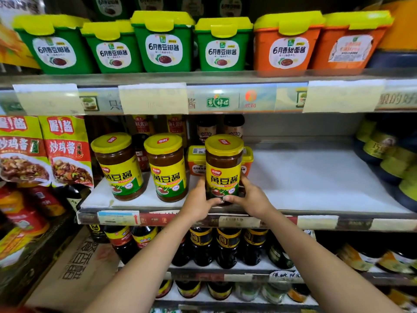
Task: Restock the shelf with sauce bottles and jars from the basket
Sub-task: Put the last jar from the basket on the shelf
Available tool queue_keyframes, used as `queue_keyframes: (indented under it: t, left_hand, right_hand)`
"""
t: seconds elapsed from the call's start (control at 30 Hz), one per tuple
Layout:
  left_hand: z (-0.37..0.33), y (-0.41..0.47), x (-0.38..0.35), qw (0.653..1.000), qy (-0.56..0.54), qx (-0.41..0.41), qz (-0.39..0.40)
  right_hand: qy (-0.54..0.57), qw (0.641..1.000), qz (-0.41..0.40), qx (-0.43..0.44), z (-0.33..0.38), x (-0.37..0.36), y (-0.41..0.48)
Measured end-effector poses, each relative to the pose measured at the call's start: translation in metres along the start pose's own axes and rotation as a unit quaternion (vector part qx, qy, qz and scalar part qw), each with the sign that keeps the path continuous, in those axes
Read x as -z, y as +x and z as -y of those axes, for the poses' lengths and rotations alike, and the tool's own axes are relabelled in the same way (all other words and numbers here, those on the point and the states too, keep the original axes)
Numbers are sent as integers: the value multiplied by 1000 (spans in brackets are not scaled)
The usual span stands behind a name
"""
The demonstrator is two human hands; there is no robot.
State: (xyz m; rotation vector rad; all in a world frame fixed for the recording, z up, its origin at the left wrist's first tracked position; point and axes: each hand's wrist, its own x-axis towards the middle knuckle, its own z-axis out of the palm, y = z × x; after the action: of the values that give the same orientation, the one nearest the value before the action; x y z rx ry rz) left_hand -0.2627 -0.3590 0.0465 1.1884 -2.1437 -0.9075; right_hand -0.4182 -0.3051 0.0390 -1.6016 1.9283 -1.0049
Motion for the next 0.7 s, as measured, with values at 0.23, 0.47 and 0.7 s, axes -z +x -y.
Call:
queue_keyframes:
  t: [0.23,0.47,0.7]
  left_hand:
    - [3,0,-1,1000,-5,7,-3]
    - [-2,-2,2,1000,7,12,-4]
    - [20,-77,-17,983,-28,-75,-162]
  right_hand:
    - [-8,1000,-2,-8,0,1,-1]
    - [-28,999,-34,20,2,-1,-13]
    - [-31,984,-157,83,-10,-12,-89]
